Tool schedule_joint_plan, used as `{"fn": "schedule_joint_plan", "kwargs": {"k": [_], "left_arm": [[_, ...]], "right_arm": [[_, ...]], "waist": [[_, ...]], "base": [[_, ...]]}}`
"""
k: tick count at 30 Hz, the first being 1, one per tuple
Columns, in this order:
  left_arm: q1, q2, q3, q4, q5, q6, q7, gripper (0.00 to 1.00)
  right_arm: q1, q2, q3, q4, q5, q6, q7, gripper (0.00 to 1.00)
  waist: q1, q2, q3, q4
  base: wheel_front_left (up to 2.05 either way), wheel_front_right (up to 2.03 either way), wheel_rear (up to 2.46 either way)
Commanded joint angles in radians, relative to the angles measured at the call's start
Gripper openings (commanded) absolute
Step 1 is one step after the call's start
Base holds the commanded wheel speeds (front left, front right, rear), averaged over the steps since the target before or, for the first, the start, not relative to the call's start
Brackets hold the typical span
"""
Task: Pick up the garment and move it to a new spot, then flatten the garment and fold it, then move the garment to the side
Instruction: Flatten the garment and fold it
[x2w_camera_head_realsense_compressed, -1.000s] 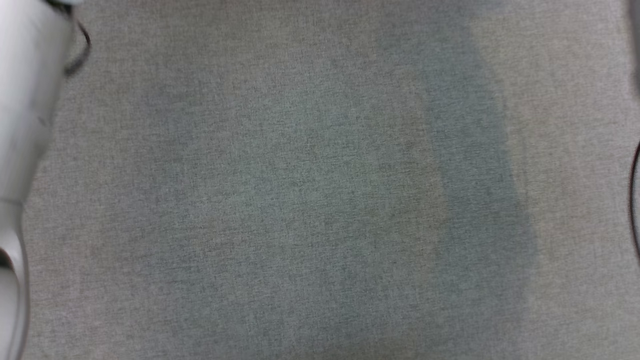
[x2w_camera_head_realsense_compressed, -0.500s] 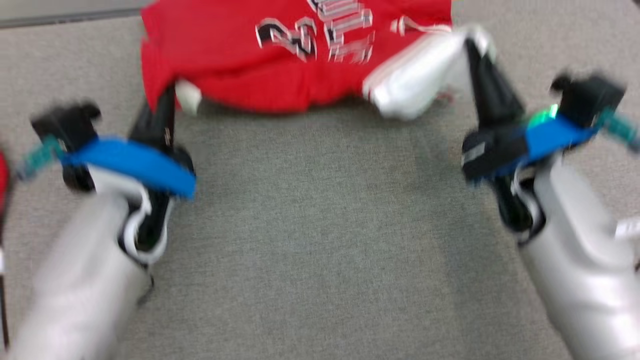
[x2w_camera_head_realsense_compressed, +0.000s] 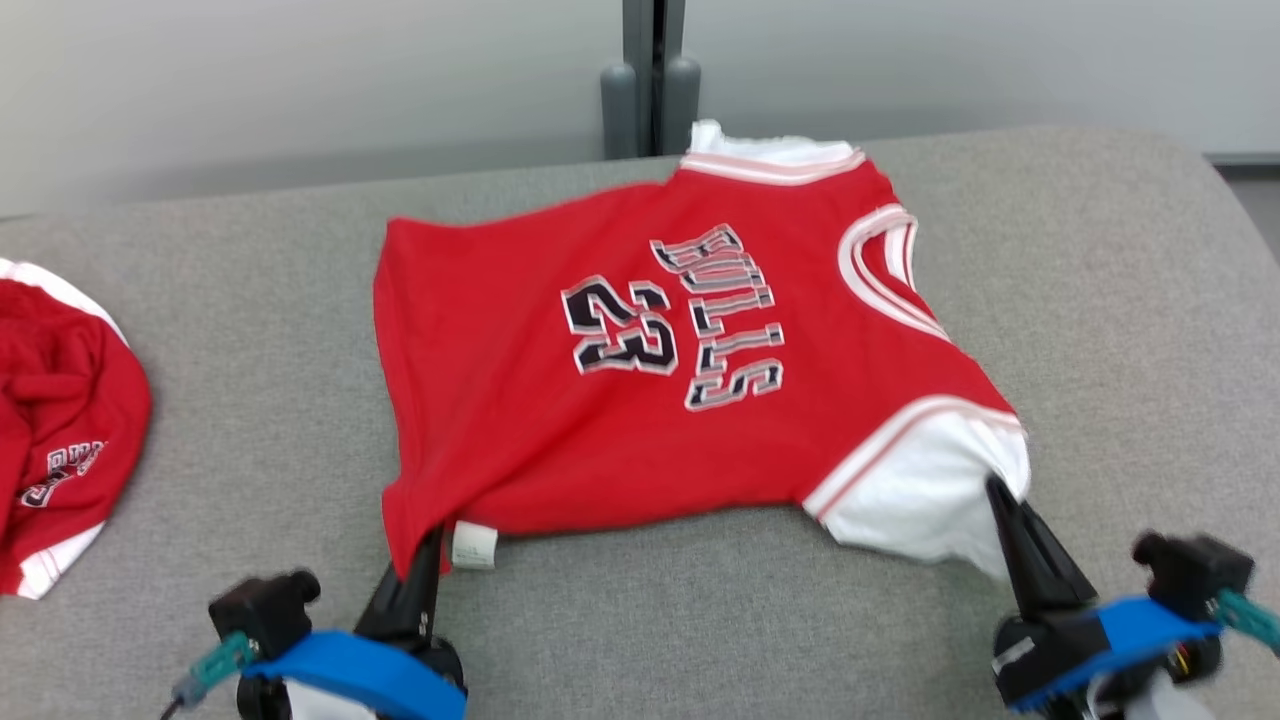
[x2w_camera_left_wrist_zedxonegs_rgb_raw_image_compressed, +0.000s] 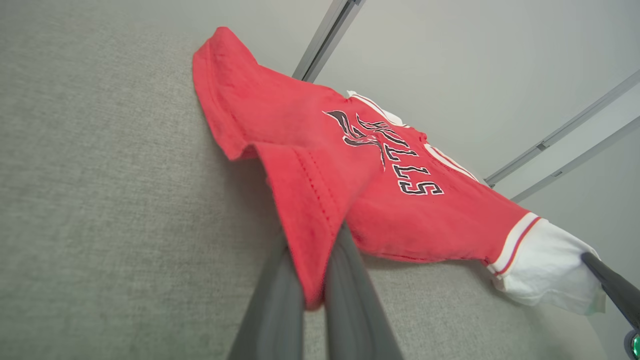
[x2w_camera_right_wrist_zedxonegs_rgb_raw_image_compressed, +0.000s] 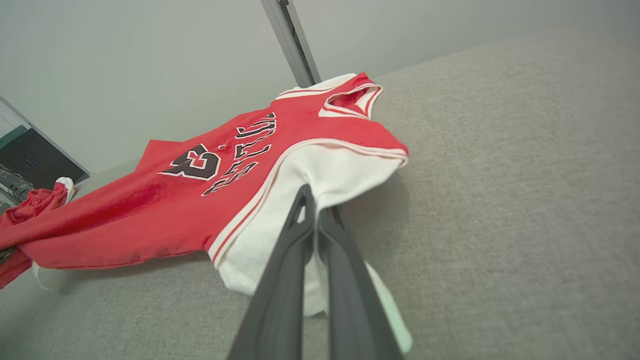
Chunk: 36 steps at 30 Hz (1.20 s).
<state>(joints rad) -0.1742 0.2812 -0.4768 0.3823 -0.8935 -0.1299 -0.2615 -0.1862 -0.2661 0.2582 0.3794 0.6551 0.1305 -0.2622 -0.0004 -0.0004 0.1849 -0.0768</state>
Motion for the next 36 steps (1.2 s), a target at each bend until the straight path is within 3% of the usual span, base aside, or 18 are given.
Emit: {"fn": "schedule_joint_plan", "kwargs": {"k": [1,6,15,23,36], "left_arm": [[0.036,0.002,0.004,-0.02,0.013,-0.001,-0.005,0.0],[0.141,-0.007,0.007,-0.065,0.016,0.009,-0.005,0.0],[0.234,0.013,0.026,-0.095,0.005,0.013,-0.004,0.0],[0.198,0.003,-0.002,-0.081,-0.001,0.006,0.007,0.0],[0.12,0.014,-0.039,-0.06,-0.013,-0.003,0.012,0.0]], "right_arm": [[0.059,-0.017,-0.02,-0.024,0.0,0.0,0.001,0.0],[0.223,-0.009,-0.08,-0.115,-0.003,0.0,0.063,0.0],[0.438,0.07,-0.236,-0.301,-0.067,0.0,0.201,0.0],[0.392,0.115,-0.253,-0.348,-0.096,0.0,0.28,0.0],[0.208,0.084,-0.224,-0.267,-0.094,0.0,0.345,0.0]], "waist": [[0.0004,0.0004,-0.023,-0.002],[0.0004,0.0004,-0.074,0.004],[0.0004,0.0004,-0.104,0.009],[0.0004,0.0004,-0.092,0.012],[0.0004,0.0004,-0.073,0.021]], "base": [[0.0,0.0,0.0],[0.0,0.0,0.0],[0.0,0.0,0.0],[0.0,0.0,0.0],[0.0,0.0,0.0]]}}
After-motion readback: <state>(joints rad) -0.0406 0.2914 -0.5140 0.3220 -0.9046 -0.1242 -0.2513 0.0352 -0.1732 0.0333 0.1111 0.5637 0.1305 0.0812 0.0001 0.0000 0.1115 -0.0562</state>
